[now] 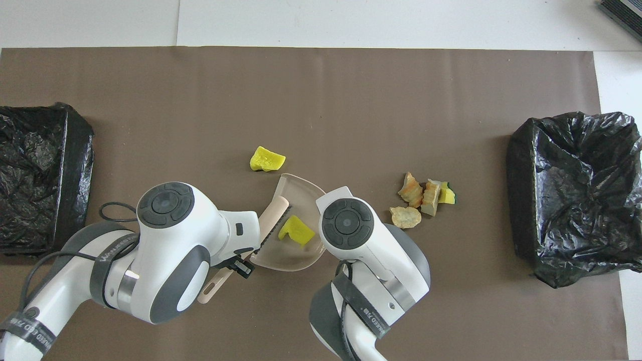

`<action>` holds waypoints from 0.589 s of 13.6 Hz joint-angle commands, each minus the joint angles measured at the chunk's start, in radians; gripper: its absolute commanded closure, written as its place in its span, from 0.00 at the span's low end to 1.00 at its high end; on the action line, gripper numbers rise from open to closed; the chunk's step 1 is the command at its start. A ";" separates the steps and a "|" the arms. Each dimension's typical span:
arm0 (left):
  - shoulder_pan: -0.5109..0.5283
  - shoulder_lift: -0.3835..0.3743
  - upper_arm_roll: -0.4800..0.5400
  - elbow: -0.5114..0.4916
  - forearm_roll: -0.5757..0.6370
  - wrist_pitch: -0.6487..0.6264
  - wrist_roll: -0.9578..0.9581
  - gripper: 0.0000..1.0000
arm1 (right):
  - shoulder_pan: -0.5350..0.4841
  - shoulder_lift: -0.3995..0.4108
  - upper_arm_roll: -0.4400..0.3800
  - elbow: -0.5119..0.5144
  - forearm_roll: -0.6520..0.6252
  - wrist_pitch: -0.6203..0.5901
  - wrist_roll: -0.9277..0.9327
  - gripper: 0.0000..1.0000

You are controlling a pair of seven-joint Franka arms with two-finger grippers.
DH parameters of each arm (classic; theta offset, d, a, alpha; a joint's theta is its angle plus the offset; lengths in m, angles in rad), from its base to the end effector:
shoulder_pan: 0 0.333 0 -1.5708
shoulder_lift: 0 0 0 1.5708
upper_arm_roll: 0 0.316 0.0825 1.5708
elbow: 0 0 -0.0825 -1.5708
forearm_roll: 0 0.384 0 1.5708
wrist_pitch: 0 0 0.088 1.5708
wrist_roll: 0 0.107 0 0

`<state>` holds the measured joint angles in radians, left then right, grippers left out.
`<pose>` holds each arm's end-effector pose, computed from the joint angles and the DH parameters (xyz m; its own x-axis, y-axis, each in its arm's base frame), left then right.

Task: Sweep and dump trash in bin
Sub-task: 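Sweep the brown sponge into the dustpan with the left gripper's brush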

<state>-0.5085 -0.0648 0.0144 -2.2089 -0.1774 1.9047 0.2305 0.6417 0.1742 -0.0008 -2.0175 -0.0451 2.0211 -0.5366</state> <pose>0.4253 -0.2435 0.3908 0.7695 -0.6062 -0.2010 -0.5735 -0.7944 0.2004 0.4544 0.3357 0.3533 0.3525 0.9211 -0.1650 0.9292 -0.3655 -0.0553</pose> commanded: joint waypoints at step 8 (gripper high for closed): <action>0.288 -0.171 0.007 -0.133 0.045 -0.159 -0.149 1.00 | 0.016 -0.015 0.002 -0.010 0.016 -0.021 0.124 1.00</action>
<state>-0.2439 -0.1568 0.0328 -2.2517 -0.1480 1.7287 0.1343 0.6591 0.1741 -0.0005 -2.0174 -0.0443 2.0146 -0.4265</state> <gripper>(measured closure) 0.740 0.687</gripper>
